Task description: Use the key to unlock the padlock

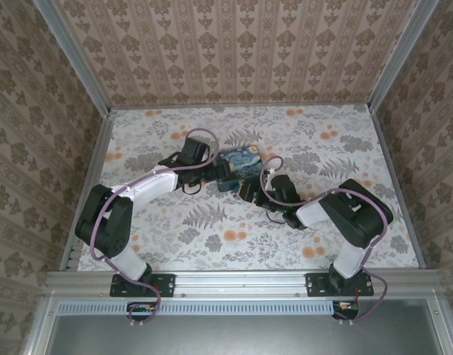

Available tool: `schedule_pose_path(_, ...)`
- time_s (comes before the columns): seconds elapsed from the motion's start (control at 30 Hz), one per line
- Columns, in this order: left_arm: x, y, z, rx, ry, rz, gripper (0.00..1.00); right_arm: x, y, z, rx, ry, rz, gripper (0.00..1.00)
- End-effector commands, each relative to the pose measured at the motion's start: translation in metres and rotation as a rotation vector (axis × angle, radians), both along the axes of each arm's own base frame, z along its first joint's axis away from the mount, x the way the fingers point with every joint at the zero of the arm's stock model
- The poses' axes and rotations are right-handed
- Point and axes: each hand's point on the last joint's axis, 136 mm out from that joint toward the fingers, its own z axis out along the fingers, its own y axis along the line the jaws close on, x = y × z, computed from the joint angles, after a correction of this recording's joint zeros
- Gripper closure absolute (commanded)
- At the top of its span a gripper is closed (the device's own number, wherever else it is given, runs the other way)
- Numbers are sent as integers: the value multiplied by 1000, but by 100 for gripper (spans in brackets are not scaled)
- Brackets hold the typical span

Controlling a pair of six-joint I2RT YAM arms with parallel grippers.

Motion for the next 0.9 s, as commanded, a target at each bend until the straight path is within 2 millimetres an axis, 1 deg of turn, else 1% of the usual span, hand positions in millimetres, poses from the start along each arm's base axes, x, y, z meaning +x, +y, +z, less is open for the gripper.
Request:
schedule_pose_path(0.0, 11, -2, 13, -9, -36, -8, 0, -4, 1, -39, -51, 105, 6, 30)
schedule_pose_path(0.23, 15, -4, 9, -12, -26, -6, 0, 3, 27, -55, 16, 134, 54, 30)
schedule_pose_path(0.3, 16, -5, 9, -17, -24, -5, 0, 3, 28, -58, 35, 136, 50, 35)
schedule_pose_path(0.37, 17, -5, 9, -17, -23, -5, 0, 2, 27, -60, 48, 136, 45, 46)
schedule_pose_path(0.47, 17, -6, 8, -15, -21, -7, 0, 5, 28, -58, 74, 126, 39, 59)
schedule_pose_path(0.6, 18, -6, 7, -16, -20, -9, 0, 7, 32, -55, 95, 124, 49, 69)
schedule_pose_path(0.73, 18, -7, 5, -16, -16, -11, 0, 8, 32, -54, 86, 124, 53, 73)
schedule_pose_path(0.83, 18, -6, 5, -19, -17, -8, 0, 7, 33, -56, 77, 130, 55, 73)
schedule_pose_path(0.87, 18, -7, 5, -20, -17, -9, 0, 7, 32, -56, 75, 132, 54, 76)
